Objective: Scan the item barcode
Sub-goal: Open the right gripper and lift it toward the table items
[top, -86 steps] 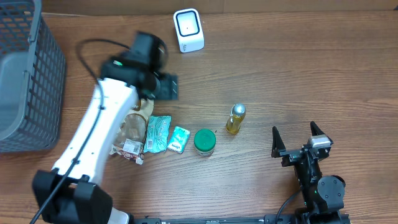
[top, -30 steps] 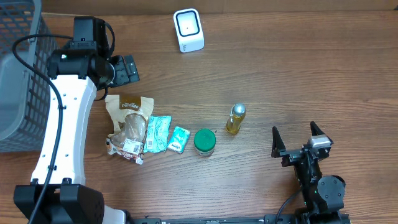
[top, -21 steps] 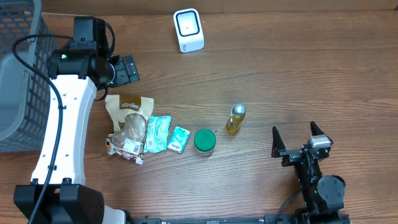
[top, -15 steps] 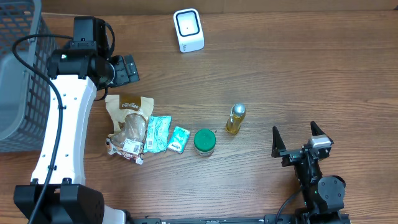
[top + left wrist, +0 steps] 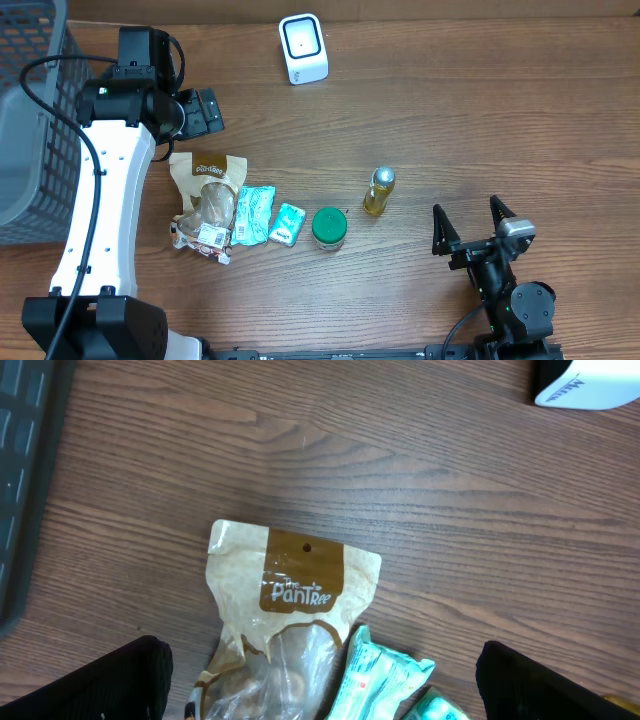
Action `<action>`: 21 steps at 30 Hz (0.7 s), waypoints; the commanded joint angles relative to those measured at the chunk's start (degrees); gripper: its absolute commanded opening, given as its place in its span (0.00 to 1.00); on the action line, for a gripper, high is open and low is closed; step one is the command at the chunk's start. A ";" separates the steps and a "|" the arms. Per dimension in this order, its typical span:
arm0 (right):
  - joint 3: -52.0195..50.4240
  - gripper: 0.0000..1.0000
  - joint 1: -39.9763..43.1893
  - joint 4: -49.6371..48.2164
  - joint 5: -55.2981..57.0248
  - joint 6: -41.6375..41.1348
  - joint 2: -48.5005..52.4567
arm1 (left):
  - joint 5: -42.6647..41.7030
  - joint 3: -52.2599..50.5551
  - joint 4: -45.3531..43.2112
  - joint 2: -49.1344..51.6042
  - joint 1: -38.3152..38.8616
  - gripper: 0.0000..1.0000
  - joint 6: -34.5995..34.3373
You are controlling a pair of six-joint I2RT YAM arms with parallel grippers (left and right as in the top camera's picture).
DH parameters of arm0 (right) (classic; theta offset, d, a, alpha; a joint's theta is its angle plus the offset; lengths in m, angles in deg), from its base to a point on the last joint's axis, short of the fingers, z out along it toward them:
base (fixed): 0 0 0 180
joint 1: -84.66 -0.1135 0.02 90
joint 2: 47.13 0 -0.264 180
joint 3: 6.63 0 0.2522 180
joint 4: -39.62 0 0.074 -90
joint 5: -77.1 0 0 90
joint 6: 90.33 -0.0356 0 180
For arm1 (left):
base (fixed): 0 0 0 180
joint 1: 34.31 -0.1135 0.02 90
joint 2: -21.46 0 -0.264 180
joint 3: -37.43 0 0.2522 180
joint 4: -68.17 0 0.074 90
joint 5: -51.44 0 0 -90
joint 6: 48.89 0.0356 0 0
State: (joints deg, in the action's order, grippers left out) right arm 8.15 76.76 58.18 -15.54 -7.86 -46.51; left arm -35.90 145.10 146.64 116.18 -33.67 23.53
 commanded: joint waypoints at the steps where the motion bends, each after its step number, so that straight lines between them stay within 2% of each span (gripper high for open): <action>1: -0.20 1.00 0.15 0.02 -2.78 -9.70 -0.46 | 0.74 0.74 -0.20 -0.33 -0.13 0.99 0.87; 6: 3.45 1.00 0.15 1.92 -4.11 -10.27 -0.46 | 0.74 0.74 -0.22 -0.33 -0.13 1.00 0.87; 10: 11.87 1.00 0.15 8.26 -3.87 -10.27 -0.20 | 0.74 0.74 -0.22 -0.33 -0.13 1.00 0.87; 16: 28.81 1.00 0.15 17.66 -3.43 -10.27 5.60 | 0.76 0.74 -0.22 -0.33 -0.13 1.00 0.87; 21: 46.73 1.00 0.15 28.13 -3.48 -10.29 17.16 | 0.74 0.74 -0.22 -0.33 -0.13 1.00 0.87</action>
State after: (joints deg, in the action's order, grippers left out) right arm 46.90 76.76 83.44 -18.95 -17.72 -35.14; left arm -35.90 145.10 146.64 116.18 -33.67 23.53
